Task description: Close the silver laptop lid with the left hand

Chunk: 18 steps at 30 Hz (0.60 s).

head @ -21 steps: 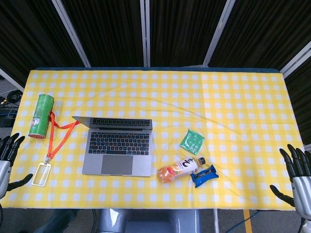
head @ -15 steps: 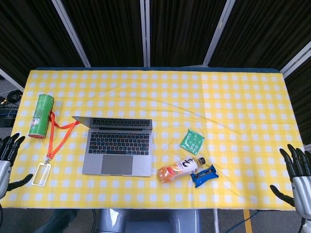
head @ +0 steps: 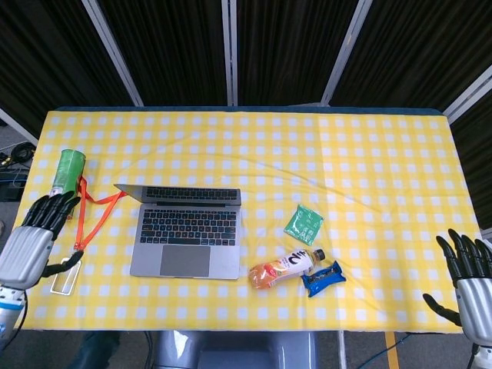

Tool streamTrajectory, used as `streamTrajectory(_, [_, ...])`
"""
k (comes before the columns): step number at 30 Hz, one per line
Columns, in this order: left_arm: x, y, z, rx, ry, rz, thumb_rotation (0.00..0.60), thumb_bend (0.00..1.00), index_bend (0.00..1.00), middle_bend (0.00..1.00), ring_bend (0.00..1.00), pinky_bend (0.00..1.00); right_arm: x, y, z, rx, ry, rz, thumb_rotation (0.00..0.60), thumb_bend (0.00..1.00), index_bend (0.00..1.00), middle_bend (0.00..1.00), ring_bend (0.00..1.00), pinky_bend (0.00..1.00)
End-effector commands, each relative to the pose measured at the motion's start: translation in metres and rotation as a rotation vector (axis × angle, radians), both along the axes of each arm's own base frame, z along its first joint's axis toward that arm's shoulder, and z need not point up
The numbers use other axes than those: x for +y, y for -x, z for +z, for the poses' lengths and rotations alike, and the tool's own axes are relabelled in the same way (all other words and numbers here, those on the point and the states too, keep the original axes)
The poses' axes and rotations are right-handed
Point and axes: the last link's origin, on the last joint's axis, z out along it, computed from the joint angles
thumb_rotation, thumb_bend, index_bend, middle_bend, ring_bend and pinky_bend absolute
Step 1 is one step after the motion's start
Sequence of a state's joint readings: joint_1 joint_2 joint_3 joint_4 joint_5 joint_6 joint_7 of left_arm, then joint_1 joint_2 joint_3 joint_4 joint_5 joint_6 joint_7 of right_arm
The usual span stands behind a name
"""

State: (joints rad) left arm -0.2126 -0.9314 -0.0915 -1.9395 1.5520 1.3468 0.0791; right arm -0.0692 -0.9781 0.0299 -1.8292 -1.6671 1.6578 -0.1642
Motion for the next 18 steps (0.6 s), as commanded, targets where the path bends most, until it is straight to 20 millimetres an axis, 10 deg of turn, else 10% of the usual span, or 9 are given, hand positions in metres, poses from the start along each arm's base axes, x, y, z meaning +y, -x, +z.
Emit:
streamTrajectory(1, [0.034, -0.019, -0.005, -0.018, 0.03, -0.074, 0.6, 0.9, 0.0, 0.0, 0.0, 0.0, -0.001, 0.002, 0.0, -0.001, -0.001, -0.008, 0.6, 0.0, 0.0, 0.0, 0.0, 0.0])
streamTrajectory(8, [0.102, -0.057, -0.035, 0.026, 0.187, -0.066, 0.6, 1.0, 0.01, 0.0, 0.0, 0.0, -0.006, 0.009, 0.0, -0.004, -0.005, -0.043, 0.6, 0.0, 0.0, 0.0, 0.0, 0.0])
streamTrajectory(18, [0.136, -0.076, -0.063, -0.009, 0.334, 0.007, 0.6, 1.0, 0.09, 0.01, 0.02, 0.0, -0.012, 0.016, 0.002, -0.005, 0.003, -0.079, 0.6, 0.0, 0.0, 0.0, 0.0, 0.0])
